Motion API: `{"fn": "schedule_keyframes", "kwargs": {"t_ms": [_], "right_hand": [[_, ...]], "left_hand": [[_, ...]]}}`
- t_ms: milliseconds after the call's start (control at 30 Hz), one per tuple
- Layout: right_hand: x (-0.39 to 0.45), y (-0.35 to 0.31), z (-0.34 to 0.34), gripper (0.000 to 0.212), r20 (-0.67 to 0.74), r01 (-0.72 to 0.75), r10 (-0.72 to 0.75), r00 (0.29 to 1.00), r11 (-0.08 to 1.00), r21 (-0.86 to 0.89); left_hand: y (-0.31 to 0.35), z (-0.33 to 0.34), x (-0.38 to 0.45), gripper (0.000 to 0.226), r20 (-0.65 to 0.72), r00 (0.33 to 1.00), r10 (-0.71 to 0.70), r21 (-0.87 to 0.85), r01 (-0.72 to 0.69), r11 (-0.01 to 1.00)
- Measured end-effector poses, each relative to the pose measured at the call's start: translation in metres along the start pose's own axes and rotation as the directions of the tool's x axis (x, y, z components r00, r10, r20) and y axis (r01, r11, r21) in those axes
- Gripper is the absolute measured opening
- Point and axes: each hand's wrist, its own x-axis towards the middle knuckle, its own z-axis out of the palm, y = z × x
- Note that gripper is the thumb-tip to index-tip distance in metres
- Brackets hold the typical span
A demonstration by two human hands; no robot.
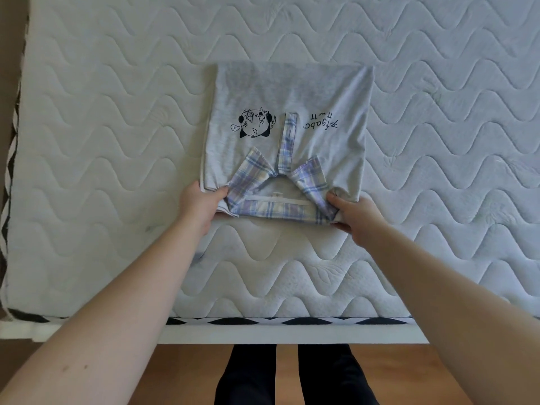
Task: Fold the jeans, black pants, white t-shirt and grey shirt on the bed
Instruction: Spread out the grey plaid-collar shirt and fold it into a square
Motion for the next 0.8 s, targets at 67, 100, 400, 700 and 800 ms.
{"fn": "schedule_keyframes", "kwargs": {"t_ms": [67,100,400,700,800], "right_hand": [[-0.011,0.013,0.015,0.036,-0.009,-0.107,0.108,0.994,0.994,0.027],[-0.016,0.021,0.023,0.037,-0.008,-0.153,0.153,0.988,0.988,0.039],[-0.063,0.075,0.125,0.042,0.110,-0.383,0.372,0.922,0.918,0.104],[-0.098,0.079,0.206,0.054,0.292,-0.452,0.422,0.858,0.891,0.043],[-0.096,0.068,0.194,0.045,0.307,-0.410,0.453,0.837,0.891,-0.195]], "left_hand": [[0.001,-0.011,0.004,0.026,-0.063,0.997,0.039,0.028,-0.037,0.999],[0.003,-0.019,0.007,0.027,-0.090,0.994,0.067,0.058,-0.062,0.996],[0.045,-0.079,0.049,0.039,-0.145,0.929,0.342,0.393,-0.263,0.881],[0.057,-0.104,0.101,0.058,-0.123,0.955,0.269,0.321,-0.218,0.921],[0.034,-0.106,0.097,0.065,-0.120,0.981,0.151,0.225,-0.122,0.967]]}}
